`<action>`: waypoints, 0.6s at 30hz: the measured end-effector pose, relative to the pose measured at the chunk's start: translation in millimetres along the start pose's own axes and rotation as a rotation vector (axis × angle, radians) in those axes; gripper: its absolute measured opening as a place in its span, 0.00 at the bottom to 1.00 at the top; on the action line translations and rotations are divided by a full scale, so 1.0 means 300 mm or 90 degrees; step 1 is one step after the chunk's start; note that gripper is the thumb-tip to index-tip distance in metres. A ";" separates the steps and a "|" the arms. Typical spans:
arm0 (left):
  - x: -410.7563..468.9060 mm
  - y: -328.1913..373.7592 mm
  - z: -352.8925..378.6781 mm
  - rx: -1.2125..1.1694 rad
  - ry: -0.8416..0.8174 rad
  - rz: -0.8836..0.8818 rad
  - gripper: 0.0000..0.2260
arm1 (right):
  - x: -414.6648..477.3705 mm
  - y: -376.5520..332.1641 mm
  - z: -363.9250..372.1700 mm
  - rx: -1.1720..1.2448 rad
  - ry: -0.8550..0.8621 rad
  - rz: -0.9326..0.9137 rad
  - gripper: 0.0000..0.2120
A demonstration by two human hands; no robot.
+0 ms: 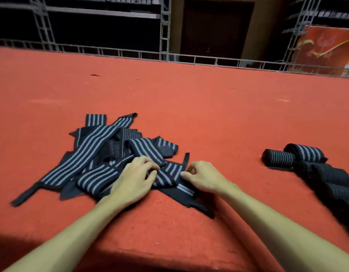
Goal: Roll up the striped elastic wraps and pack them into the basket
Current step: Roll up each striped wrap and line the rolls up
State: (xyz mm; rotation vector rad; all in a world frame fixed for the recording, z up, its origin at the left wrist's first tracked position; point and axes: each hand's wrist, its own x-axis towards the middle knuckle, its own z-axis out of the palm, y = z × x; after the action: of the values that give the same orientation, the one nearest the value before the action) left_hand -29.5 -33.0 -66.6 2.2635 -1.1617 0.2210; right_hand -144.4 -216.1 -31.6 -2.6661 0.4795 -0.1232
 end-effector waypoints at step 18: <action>-0.016 0.022 -0.028 -0.014 0.003 -0.008 0.13 | 0.022 -0.001 -0.052 0.471 0.217 0.199 0.07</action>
State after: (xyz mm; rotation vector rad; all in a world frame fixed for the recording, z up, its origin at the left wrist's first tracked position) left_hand -36.6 -27.9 -59.0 2.2491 -1.1421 0.2072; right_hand -140.7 -224.4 -17.3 -1.8270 0.7713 -0.5485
